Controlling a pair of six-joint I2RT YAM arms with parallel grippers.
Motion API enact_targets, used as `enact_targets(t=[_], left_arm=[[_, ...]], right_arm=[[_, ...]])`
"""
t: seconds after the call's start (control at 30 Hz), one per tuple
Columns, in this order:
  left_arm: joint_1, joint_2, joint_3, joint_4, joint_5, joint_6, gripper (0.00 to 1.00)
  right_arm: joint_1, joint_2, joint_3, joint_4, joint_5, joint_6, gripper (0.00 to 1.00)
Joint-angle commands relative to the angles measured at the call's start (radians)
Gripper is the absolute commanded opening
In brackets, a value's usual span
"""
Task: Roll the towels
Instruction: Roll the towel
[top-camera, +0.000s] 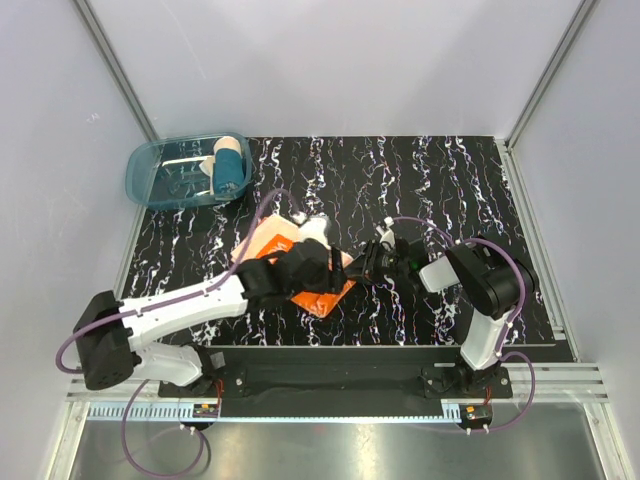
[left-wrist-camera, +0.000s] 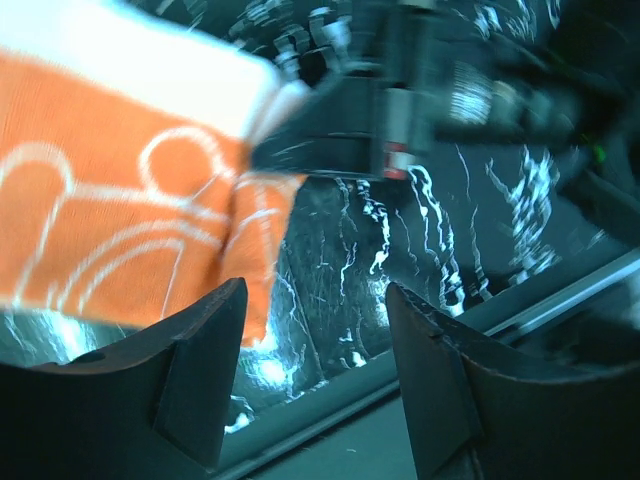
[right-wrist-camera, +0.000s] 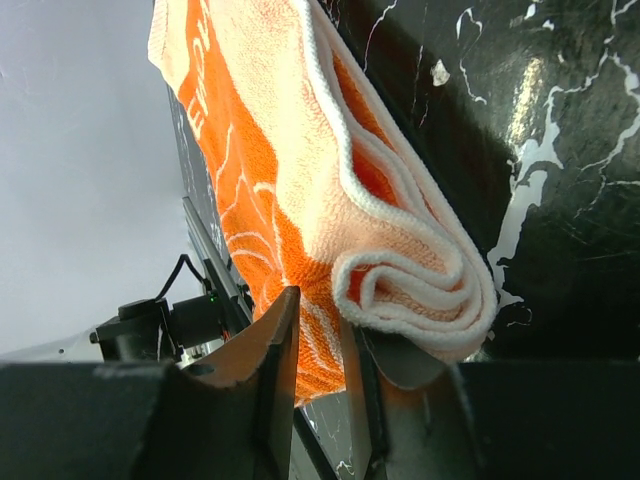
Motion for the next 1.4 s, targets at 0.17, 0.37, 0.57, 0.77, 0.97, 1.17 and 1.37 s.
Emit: enact_targets(t=[0.17, 0.37, 0.57, 0.77, 0.97, 1.17, 1.37], left_arm=[[-0.112, 0.196, 0.133, -0.004, -0.119, 0.372, 0.6], [-0.118, 0.32, 0.162, -0.017, -0.132, 0.419, 0.6], [-0.12, 0.36, 0.112, 0.009, -0.115, 0.407, 0.6], [-0.121, 0.354, 0.028, 0.037, -0.096, 0.366, 0.6], [-0.124, 0.331, -0.069, 0.078, -0.078, 0.311, 0.6], [-0.127, 0.339, -0.1, 0.1, -0.075, 0.297, 0.59], [-0.127, 0.359, -0.128, 0.101, -0.076, 0.264, 0.47]], right_arm=[[0.015, 0.05, 0.0, -0.122, 0.097, -0.057, 0.3], [0.015, 0.056, 0.004, -0.125, 0.092, -0.059, 0.3], [0.015, 0.067, 0.01, -0.128, 0.091, -0.059, 0.29], [0.015, 0.073, 0.015, -0.134, 0.091, -0.059, 0.29], [0.013, 0.077, 0.021, -0.14, 0.089, -0.059, 0.29], [0.015, 0.08, 0.029, -0.154, 0.091, -0.055, 0.28], [0.013, 0.067, 0.033, -0.172, 0.091, -0.052, 0.27]])
